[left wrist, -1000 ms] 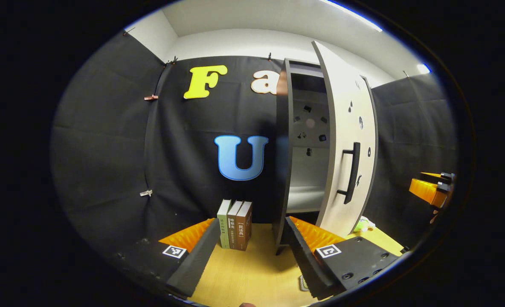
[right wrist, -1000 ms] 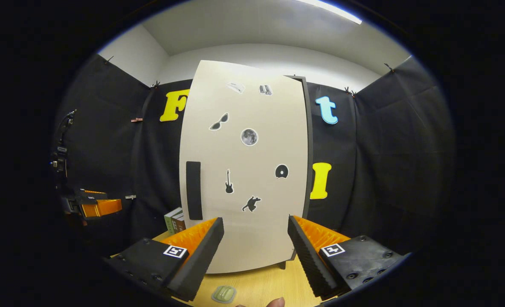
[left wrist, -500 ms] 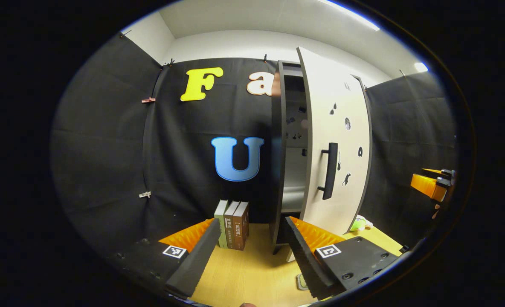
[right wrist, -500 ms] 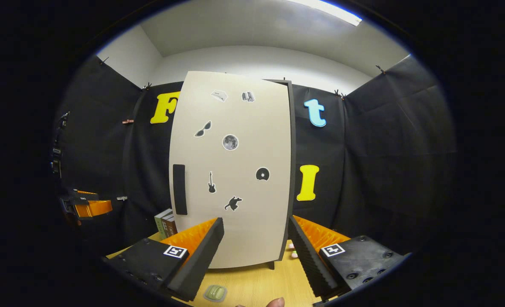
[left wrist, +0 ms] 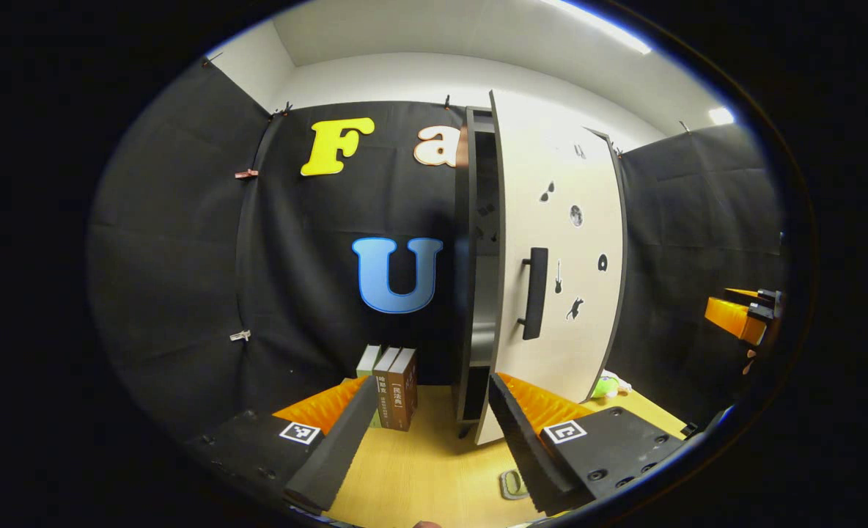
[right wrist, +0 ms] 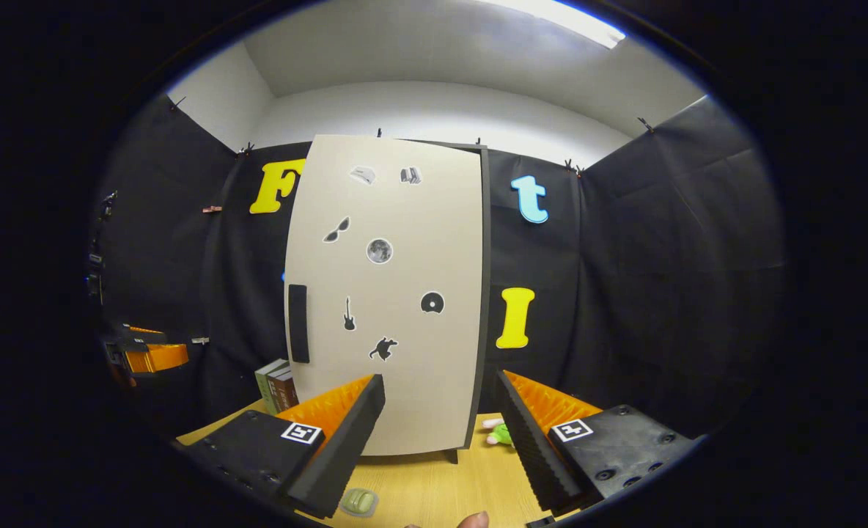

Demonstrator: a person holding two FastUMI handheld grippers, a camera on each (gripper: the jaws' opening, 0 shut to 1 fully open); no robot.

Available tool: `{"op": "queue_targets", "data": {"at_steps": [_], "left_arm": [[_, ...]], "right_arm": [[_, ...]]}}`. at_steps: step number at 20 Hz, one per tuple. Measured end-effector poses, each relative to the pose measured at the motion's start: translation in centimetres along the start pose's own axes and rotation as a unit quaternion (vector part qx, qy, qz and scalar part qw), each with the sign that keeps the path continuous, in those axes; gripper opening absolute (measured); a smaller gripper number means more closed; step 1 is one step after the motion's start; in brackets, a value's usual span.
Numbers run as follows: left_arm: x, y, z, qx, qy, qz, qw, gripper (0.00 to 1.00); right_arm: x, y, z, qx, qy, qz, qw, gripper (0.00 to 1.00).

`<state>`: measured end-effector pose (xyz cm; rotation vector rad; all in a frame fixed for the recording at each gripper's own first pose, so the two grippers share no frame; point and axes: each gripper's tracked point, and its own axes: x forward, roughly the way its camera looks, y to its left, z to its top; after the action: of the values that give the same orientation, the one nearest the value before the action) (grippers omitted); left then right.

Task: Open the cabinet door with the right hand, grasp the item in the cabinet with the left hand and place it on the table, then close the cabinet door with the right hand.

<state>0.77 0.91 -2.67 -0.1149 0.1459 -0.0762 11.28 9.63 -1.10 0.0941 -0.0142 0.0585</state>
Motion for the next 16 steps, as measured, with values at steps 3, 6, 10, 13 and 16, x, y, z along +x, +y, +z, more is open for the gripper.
{"op": "queue_targets", "data": {"at_steps": [3,6,10,13,16], "left_arm": [[-0.08,-0.26,-0.11,0.002,0.001,-0.004,1.0,0.94],[-0.17,-0.29,-0.25,0.002,0.003,-0.004,1.0,0.95],[-0.36,-0.14,-0.31,0.004,0.002,-0.003,1.0,0.95],[-0.55,-0.03,-0.33,0.004,0.003,-0.002,1.0,0.95],[-0.66,-0.02,-0.34,0.004,0.003,-0.003,1.0,0.95]], "right_arm": [[-0.16,-0.09,0.01,0.003,0.002,-0.001,1.0,0.98],[-0.43,-0.08,0.04,0.0,0.003,-0.001,1.0,0.98],[-0.53,0.12,0.08,0.003,0.005,0.002,1.0,0.98],[-0.7,0.21,0.23,0.001,0.005,0.004,1.0,0.98],[-0.79,0.41,0.42,0.001,0.004,0.006,1.0,0.98]]}}
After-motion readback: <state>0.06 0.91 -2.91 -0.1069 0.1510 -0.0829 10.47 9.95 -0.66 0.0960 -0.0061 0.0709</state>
